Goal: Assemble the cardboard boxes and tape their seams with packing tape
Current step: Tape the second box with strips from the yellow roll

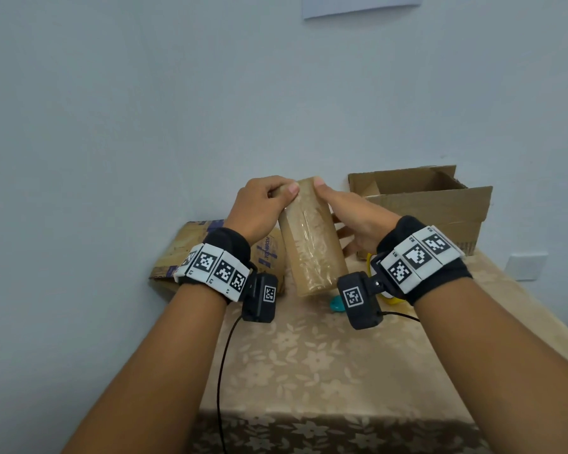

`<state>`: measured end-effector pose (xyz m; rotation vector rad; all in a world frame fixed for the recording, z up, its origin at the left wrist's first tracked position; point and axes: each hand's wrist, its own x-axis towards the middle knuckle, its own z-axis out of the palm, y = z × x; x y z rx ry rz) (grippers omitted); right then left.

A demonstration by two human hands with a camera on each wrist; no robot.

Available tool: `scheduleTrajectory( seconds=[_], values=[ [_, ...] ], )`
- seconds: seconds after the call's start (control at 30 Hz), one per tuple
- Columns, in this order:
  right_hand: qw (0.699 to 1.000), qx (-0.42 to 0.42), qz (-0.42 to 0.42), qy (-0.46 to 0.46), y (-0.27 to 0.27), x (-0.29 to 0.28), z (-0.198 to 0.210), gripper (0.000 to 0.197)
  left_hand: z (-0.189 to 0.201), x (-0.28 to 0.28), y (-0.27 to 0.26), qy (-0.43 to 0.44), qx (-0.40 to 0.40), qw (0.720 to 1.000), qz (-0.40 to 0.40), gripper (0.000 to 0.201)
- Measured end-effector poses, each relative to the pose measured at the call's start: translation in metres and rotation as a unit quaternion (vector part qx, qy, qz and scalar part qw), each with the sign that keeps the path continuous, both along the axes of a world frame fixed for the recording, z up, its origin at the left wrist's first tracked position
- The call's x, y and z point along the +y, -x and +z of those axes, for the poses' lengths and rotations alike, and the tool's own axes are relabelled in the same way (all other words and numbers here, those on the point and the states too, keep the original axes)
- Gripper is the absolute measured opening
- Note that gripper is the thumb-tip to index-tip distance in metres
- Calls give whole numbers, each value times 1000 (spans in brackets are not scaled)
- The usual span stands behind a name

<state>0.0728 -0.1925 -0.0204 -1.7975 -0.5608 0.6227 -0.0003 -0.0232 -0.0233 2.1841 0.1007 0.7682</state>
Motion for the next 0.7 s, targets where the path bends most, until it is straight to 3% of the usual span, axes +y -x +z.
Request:
scheduleTrajectory(
  seconds=[0.07,0.23,0.27,0.4,0.53,0.63,0.7],
  values=[
    [999,3,-6,-33,2,1,1,66,1,-2,0,9,-35,999,-2,22],
    [982,37,-35,-184,1,1,4,34,3,-13,-2,246,-94,963,-48,8],
    [979,34,-41,-196,1,3,2,39,3,-13,-4,263,-97,959,-33,7],
    [979,4,-23,-205,-9,9,-15,72,-4,-10,-7,302,-41,952,1,55],
    [982,-41,-5,-185,-12,7,-23,93,-11,-5,-5,258,15,966,-5,76],
    [986,-82,-9,-143,-12,7,-20,97,-9,-8,-5,210,11,978,6,65],
    [986,-83,-39,-142,-9,9,-19,76,-7,-12,-6,228,7,974,16,43]
  ],
)
